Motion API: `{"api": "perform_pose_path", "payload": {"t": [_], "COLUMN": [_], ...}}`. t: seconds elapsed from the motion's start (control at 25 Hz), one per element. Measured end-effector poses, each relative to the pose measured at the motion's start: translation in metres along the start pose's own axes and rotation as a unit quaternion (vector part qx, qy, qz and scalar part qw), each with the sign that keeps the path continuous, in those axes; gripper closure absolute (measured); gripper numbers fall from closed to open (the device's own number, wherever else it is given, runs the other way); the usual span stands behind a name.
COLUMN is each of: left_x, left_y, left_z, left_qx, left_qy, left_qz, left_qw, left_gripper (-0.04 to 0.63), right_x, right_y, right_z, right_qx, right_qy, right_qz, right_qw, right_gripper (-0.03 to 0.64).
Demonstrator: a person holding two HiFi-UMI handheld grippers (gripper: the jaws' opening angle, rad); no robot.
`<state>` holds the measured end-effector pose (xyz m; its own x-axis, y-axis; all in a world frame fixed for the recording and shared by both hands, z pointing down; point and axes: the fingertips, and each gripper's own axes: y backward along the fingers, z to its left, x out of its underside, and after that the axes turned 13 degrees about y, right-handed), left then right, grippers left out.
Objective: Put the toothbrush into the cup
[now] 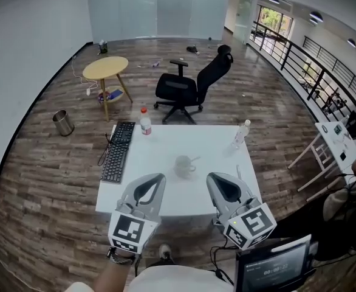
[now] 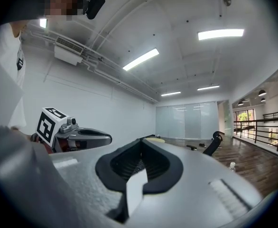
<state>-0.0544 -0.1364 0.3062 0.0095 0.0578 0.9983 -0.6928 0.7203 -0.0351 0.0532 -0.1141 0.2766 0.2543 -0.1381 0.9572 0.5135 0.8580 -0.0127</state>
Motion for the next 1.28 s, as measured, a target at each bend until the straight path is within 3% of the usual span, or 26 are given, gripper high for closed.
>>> {"api": "perform_pose_path", "payload": {"t": [0.56, 0.88, 1.28], "left_x": [0.012, 0.024, 0.029], "left_y": [0.026, 0.047, 0.087], "left_z": [-0.097, -0.165, -0.223], "left_qx": [0.005, 0.012, -0.004], "left_qy": [0.002, -0.002, 0.022], "left_qz": [-0.004, 0.000, 0.004], "left_qw": [1.0000, 0.9999, 0.9997], "left_gripper": [0.588, 0.588, 0.588], "right_x": [0.016, 0.040, 0.042], "right_y": [0.100, 0.172, 0.241], "right_z": [0.014, 0.021, 0.048], "right_qx": [-0.003, 0.019, 0.003], "right_qy": [0.000, -0.018, -0.028], "right_qz": [0.021, 0.043, 0.046], "right_qw": [1.000, 0.999, 0.999], "right_gripper": [0.614, 0.614, 0.614]}}
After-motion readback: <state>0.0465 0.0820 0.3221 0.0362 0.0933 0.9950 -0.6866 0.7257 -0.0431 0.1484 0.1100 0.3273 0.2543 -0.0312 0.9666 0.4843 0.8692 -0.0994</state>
